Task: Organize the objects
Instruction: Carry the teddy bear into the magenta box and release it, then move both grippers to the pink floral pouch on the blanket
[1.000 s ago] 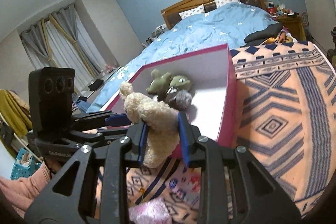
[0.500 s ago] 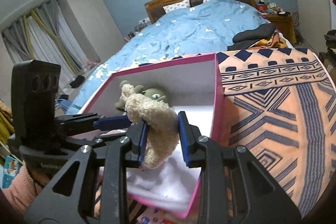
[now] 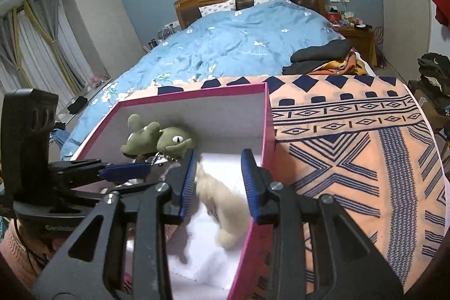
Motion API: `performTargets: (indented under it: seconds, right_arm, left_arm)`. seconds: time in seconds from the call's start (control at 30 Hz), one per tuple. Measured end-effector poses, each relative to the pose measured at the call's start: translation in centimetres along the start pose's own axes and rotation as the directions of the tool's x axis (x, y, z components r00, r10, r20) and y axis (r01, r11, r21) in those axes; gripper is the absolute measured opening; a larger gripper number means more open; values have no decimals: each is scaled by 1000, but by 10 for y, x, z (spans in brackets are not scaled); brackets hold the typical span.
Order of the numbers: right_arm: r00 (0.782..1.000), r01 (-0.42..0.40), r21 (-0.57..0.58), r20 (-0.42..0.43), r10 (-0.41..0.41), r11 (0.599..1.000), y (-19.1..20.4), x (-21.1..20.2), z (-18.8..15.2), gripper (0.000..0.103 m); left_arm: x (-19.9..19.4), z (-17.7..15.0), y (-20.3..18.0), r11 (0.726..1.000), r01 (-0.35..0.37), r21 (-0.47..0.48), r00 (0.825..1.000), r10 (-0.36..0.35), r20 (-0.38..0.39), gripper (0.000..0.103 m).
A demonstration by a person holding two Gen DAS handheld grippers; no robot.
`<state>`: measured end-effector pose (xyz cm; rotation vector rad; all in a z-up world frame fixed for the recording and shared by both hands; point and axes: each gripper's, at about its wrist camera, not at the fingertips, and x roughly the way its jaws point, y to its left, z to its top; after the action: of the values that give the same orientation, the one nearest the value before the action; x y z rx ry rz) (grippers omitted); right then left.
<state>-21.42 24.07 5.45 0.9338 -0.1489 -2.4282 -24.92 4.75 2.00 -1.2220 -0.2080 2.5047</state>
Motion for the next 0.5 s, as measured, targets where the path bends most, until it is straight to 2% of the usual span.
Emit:
performTargets:
  seconds: [0.13,0.3,0.37,0.43,0.5]
  right_arm:
    - [999,-34,-8,9,34,999,1,-17,-10,38]
    - [993,-111,-71,23,113,991,16,-53,-28,39]
    - [989,-143,-120,30,147,982,25,-73,-39,42]
    - [985,-163,-161,24,169,973,34,-86,-51,50]
    - [981,-189,-197,-4,192,962,41,-97,-68,51]
  left_arm:
    - [-24,-19,-6,999,18,45,998,-21,63,67]
    - [-63,-48,-18,992,39,121,990,-55,133,67]
    - [-77,-61,-24,987,55,151,985,-78,152,70]
    - [-89,-76,-31,981,47,187,983,-79,163,74]
    - [-97,-93,-38,972,62,225,982,-100,158,76]
